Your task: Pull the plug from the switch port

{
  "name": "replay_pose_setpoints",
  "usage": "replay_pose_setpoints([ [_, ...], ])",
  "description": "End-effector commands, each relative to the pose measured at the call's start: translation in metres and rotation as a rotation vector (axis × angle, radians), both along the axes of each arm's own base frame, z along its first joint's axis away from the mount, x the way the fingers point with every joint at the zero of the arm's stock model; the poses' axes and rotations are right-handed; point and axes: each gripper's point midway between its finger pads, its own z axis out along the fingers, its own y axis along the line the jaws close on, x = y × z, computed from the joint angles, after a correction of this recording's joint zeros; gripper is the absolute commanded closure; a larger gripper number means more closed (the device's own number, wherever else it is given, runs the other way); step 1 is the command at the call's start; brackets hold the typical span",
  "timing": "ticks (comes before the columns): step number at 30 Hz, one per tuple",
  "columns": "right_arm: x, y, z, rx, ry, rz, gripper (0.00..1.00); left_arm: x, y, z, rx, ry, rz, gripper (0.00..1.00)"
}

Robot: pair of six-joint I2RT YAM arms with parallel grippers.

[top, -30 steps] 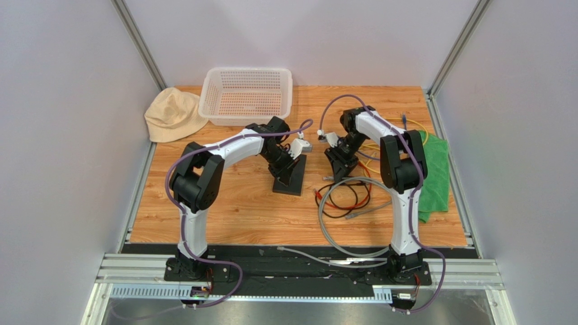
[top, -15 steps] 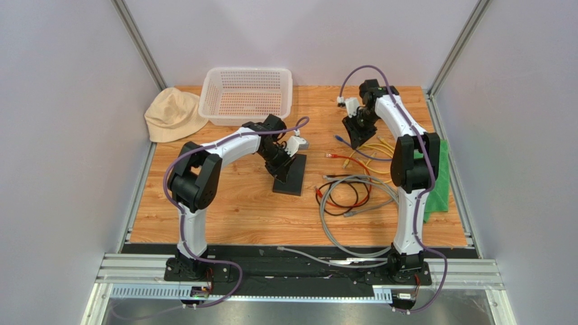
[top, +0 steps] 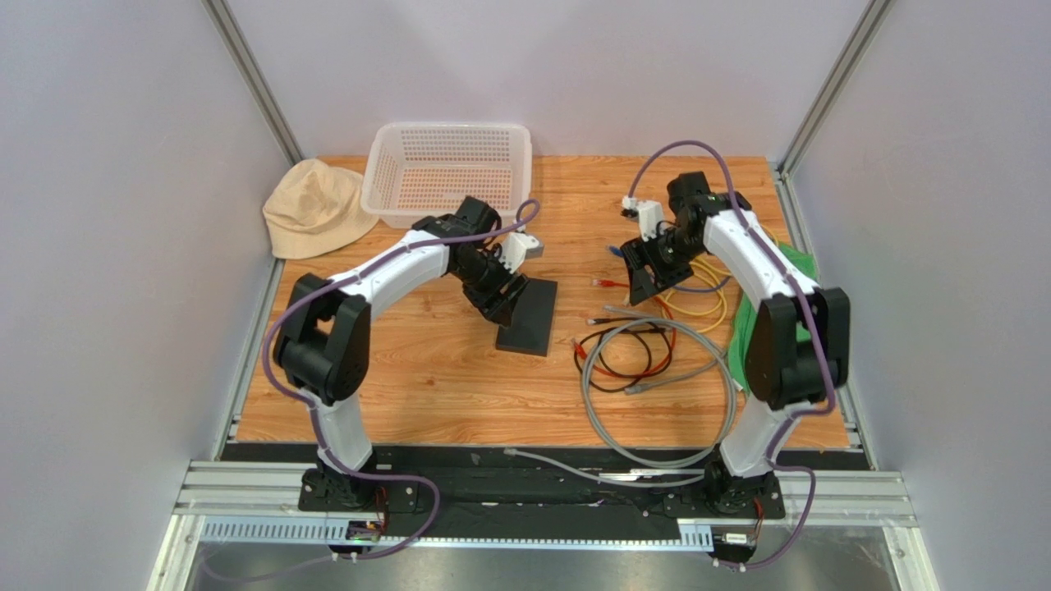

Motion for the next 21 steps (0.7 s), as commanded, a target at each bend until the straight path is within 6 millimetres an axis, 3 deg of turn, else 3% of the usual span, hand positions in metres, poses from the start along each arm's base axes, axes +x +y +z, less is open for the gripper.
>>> replay_pose_setpoints([
  [1,0.036,-0.009,0.043,-0.021,-0.306,-0.241,0.34,0.008,0.017,0.065,-0.068,-0.146,0.083,0.31],
  [4,0.057,-0.032,0.064,-0.183,-0.447,-0.400,0.34,0.018,0.042,0.092,-0.082,-0.213,0.188,0.30],
  [7,0.075,-0.051,0.095,-0.281,-0.574,-0.462,0.30,0.042,0.074,0.117,-0.085,-0.297,0.338,0.27],
  [9,0.081,-0.060,0.105,-0.328,-0.618,-0.475,0.22,0.064,0.098,0.131,-0.100,-0.346,0.455,0.26],
  [11,0.079,-0.058,0.103,-0.332,-0.601,-0.431,0.21,0.080,0.117,0.138,-0.118,-0.345,0.566,0.25],
  [13,0.070,-0.061,0.094,-0.347,-0.573,-0.424,0.21,0.092,0.128,0.138,-0.126,-0.327,0.657,0.25],
  [15,0.063,-0.056,0.098,-0.312,-0.580,-0.423,0.21,0.102,0.141,0.141,-0.126,-0.363,0.705,0.24],
  [19,0.053,-0.045,0.098,-0.269,-0.586,-0.399,0.20,0.108,0.156,0.138,-0.089,-0.399,0.788,0.22],
  [20,0.051,-0.045,0.096,-0.272,-0.585,-0.397,0.19,0.107,0.157,0.133,-0.080,-0.393,0.791,0.20],
  [21,0.052,-0.044,0.097,-0.267,-0.588,-0.395,0.19,0.108,0.159,0.131,-0.074,-0.396,0.799,0.07],
])
